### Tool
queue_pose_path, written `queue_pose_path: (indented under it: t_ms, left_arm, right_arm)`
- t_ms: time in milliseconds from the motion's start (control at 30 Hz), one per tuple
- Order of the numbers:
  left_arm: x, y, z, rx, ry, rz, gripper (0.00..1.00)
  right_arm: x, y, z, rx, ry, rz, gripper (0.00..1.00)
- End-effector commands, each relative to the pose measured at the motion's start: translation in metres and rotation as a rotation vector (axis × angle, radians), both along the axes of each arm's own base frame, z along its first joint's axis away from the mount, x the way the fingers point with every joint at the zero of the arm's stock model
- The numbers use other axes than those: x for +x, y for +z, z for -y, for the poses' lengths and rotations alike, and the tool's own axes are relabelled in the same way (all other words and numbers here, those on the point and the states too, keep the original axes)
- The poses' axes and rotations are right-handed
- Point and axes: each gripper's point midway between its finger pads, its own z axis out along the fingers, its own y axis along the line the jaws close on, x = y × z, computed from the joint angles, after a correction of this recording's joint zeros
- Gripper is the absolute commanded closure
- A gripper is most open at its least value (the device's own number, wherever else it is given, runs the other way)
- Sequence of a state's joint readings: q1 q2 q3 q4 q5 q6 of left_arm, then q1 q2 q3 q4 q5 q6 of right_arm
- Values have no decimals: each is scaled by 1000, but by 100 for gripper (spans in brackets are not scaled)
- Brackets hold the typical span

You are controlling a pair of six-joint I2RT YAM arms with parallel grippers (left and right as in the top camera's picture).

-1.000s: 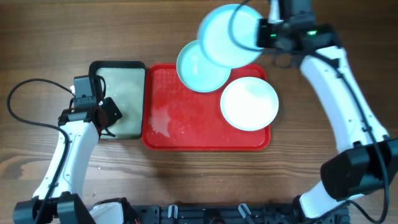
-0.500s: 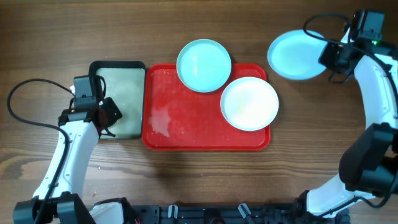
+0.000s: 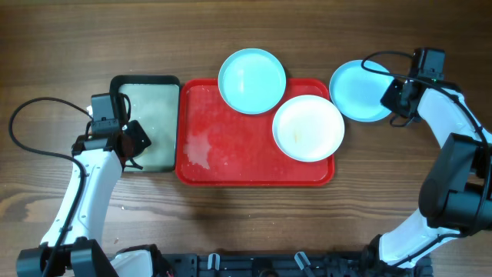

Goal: Clean dirty plates on tray and stack at the side
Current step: 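Lower the blue plate onto the table and open the right gripper, then move the right gripper to the remaining blue plate and grip its rim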

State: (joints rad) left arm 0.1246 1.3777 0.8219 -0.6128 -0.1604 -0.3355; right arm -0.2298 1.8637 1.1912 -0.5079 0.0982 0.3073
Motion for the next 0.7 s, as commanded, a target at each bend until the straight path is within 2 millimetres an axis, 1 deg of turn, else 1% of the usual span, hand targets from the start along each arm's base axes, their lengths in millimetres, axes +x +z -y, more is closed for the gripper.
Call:
queue_pose_path:
  t_ms: [0, 33, 67, 100, 133, 167, 200, 267, 333, 367, 467, 500, 533, 667]
  left_arm:
    - [0, 4, -1, 8, 12, 16, 96]
    - [0, 4, -1, 8, 13, 16, 96]
    - [0, 4, -1, 8, 12, 16, 96]
    - [0, 4, -1, 8, 12, 16, 96]
    - [0, 4, -1, 8, 12, 16, 96]
    - [0, 4, -1, 8, 12, 16, 96]
    - [0, 4, -1, 8, 13, 17, 96]
    - [1, 3, 1, -2, 8, 18, 96]
    - [2, 4, 2, -8, 4, 23, 96]
    - [2, 4, 2, -8, 4, 25, 96]
    - [2, 4, 2, -8, 4, 25, 96]
    - [2, 4, 2, -8, 4, 25, 96]
    - [2, 4, 2, -8, 4, 26, 96]
    - [2, 4, 2, -8, 4, 25, 96]
  right_arm:
    - [-3, -9, 2, -29, 56, -33, 83]
    - [-2, -8, 0, -27, 70, -35, 72]
    - [0, -6, -2, -18, 87, -31, 65]
    - [6, 1, -11, 18, 140, -11, 58]
    - [13, 10, -21, 60, 194, 16, 46]
    - [21, 21, -34, 107, 252, 47, 41]
    - [31, 35, -55, 173, 336, 89, 39]
    - [44, 54, -98, 292, 488, 171, 39]
    - [50, 62, -130, 348, 566, 215, 39]
    - [52, 63, -140, 349, 590, 220, 39]
    - [55, 66, -179, 337, 682, 239, 40]
    - [56, 66, -196, 315, 719, 245, 40]
    - [56, 64, -207, 287, 741, 243, 40]
    - [56, 51, -242, 166, 799, 219, 41]
